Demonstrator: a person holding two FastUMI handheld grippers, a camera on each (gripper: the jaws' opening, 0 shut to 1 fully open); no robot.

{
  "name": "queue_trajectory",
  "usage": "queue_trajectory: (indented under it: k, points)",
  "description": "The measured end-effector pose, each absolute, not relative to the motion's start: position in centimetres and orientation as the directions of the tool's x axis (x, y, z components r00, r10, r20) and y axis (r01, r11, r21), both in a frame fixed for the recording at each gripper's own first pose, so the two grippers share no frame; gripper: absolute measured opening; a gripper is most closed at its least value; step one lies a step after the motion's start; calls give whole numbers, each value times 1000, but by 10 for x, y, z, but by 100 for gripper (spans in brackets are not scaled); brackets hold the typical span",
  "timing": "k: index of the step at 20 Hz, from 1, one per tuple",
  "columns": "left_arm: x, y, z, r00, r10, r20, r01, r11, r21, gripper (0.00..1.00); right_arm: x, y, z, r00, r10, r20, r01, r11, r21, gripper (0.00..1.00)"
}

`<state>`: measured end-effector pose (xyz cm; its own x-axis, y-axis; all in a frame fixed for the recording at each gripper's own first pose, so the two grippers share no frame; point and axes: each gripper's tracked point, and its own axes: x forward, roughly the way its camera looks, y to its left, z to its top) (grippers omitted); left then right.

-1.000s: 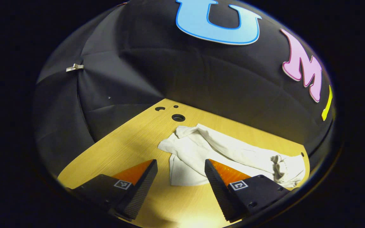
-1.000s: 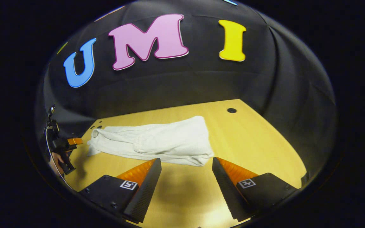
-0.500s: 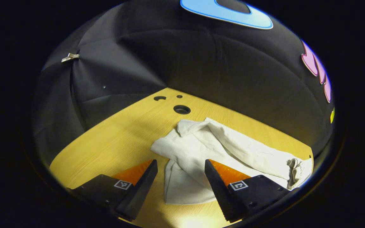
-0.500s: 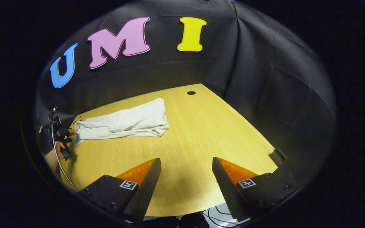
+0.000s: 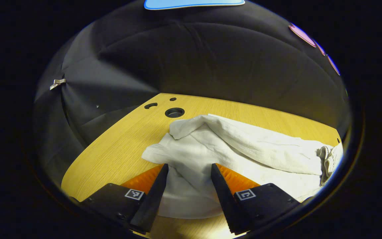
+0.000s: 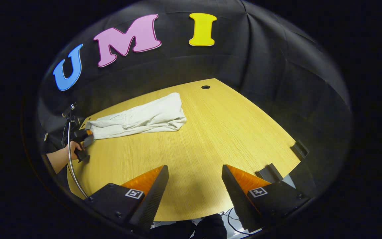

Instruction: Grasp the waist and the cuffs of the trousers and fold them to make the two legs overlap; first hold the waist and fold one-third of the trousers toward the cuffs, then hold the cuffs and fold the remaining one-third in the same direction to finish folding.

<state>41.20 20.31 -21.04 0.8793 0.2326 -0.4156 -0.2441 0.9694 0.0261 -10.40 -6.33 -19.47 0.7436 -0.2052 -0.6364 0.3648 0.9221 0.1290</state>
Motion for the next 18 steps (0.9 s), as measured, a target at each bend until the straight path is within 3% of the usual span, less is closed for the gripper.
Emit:
queue_trajectory:
  k: [1, 6, 10, 14, 18]
  points:
    - [414, 198, -211, 883, 210, -419, -213, 976, 39, 83, -108, -62, -196, 740, -201, -641, 368, 920, 135, 99]
    - [419, 180, -212, 879, 171, -445, -130, 984, 122, 26, -114, -71, -197, 726, -209, -655, 388, 911, 141, 99]
    - [419, 176, -210, 872, 163, -462, -92, 981, 172, 7, -108, -79, -192, 736, -202, -646, 365, 922, 127, 99]
    - [415, 168, -207, 867, 128, -481, -107, 992, 70, 5, -100, -88, -181, 758, -191, -623, 334, 935, 120, 99]
    - [406, 161, -177, 896, 127, -425, -155, 987, -33, 5, -89, -100, -194, 764, -166, -624, 295, 949, 108, 99]
